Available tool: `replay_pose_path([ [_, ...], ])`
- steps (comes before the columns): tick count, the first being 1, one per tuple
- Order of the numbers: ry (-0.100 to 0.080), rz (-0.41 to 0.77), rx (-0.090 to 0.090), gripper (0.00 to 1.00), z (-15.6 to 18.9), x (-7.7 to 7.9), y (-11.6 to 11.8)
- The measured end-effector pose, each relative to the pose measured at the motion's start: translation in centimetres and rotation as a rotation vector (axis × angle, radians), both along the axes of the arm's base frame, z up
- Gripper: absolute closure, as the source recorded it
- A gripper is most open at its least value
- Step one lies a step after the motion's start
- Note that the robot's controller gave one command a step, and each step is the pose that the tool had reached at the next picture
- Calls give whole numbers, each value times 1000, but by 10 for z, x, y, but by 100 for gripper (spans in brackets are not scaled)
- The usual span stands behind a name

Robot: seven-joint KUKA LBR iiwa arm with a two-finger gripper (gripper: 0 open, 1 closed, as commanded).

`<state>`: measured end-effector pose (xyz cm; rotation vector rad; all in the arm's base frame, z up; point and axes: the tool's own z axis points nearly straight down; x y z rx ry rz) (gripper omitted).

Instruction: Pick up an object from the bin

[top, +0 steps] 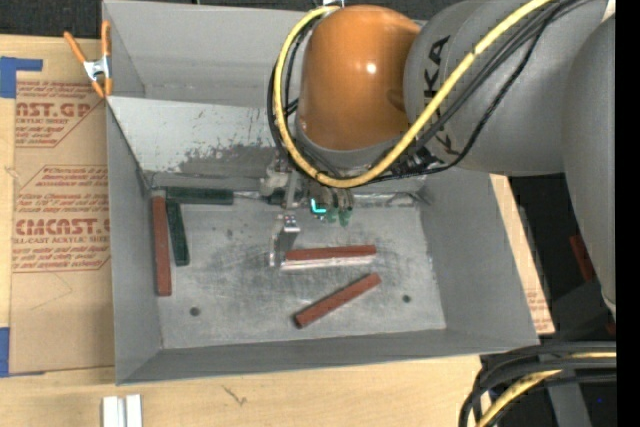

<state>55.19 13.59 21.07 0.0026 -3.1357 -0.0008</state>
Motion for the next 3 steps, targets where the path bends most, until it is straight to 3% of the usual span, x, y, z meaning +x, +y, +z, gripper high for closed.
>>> replay_pose_path([
  [1,-7,-1,1,0,4,2,-1],
  [2,-8,49,2,100,-127,4,-48],
  [3,-7,50,1,0,-127,4,-49],
])
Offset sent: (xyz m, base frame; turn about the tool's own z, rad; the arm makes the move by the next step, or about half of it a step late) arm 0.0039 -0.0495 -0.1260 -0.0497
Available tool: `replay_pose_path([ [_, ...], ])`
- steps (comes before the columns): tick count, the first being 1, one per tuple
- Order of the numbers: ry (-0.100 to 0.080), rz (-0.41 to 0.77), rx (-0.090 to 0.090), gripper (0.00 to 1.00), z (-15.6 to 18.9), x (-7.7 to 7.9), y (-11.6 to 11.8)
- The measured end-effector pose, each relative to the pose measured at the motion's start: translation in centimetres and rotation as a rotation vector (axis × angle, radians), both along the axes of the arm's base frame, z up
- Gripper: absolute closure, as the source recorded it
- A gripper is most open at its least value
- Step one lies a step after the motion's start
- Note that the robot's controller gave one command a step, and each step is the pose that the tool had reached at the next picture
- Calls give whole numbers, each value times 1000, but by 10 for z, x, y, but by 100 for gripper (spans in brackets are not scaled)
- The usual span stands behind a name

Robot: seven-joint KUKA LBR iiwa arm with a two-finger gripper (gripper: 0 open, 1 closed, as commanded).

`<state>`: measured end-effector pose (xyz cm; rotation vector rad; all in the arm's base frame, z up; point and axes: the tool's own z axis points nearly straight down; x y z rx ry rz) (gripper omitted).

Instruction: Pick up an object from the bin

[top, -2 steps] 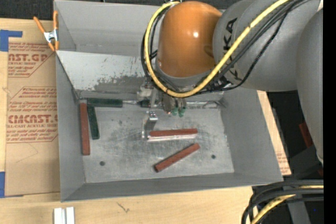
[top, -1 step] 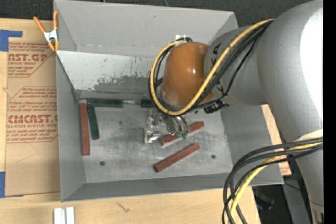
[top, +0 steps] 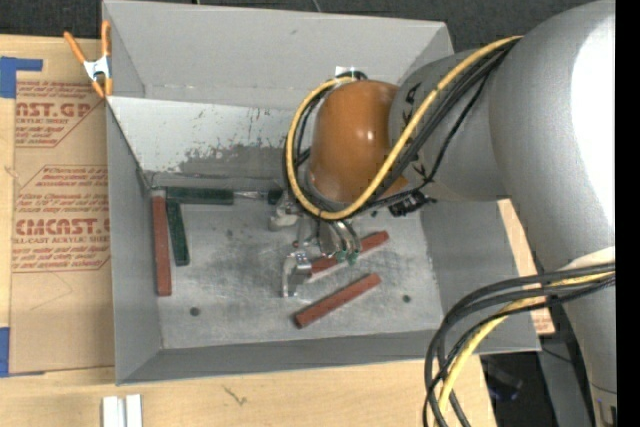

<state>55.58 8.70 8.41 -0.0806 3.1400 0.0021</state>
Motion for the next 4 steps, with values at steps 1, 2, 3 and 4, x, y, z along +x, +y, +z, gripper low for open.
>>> replay_pose_path([
  [1,0,0,0,0,0,0,0],
  [2,-7,359,0,100,-6,-52,-69],
  [3,-22,357,0,0,-6,-49,-68],
  [4,-22,358,0,0,-6,-49,-68],
])
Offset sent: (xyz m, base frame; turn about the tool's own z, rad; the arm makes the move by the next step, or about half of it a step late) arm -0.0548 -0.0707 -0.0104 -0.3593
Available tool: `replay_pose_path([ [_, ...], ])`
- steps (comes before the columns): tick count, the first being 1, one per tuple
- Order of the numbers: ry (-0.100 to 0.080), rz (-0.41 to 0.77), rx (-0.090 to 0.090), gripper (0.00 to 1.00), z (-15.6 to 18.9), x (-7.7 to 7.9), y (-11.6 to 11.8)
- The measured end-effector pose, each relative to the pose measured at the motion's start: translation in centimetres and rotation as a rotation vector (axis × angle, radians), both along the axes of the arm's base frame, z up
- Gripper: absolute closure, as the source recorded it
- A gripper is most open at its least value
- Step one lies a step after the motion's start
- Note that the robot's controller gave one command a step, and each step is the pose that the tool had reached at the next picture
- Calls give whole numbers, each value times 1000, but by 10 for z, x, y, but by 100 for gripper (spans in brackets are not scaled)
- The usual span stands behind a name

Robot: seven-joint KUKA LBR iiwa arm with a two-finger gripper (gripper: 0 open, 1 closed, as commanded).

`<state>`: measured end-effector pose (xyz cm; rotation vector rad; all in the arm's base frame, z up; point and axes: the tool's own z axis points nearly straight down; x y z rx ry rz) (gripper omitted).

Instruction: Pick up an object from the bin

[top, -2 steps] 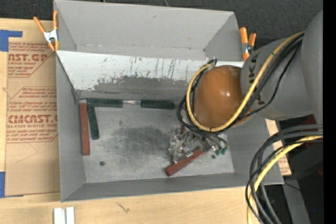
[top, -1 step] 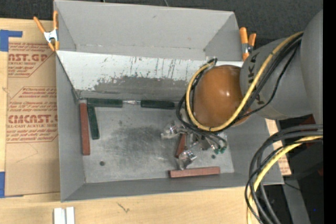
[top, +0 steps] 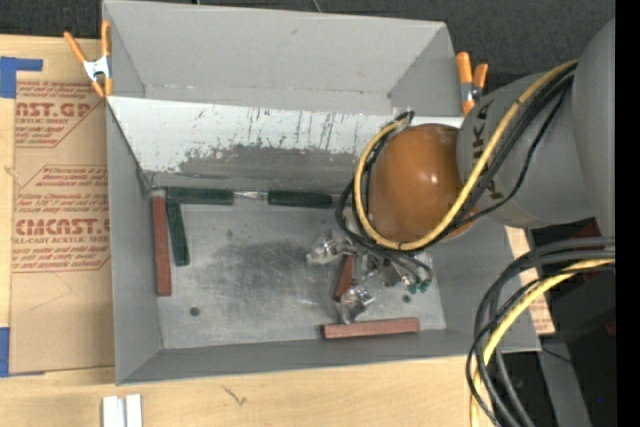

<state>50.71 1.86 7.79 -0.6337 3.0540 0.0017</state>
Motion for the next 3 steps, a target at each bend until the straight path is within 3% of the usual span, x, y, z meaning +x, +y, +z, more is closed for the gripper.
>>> replay_pose_path([
  [1,14,305,-9,100,-2,45,-49],
  [2,14,305,-9,100,-2,45,-49],
  [3,18,346,-8,100,138,30,-52],
])
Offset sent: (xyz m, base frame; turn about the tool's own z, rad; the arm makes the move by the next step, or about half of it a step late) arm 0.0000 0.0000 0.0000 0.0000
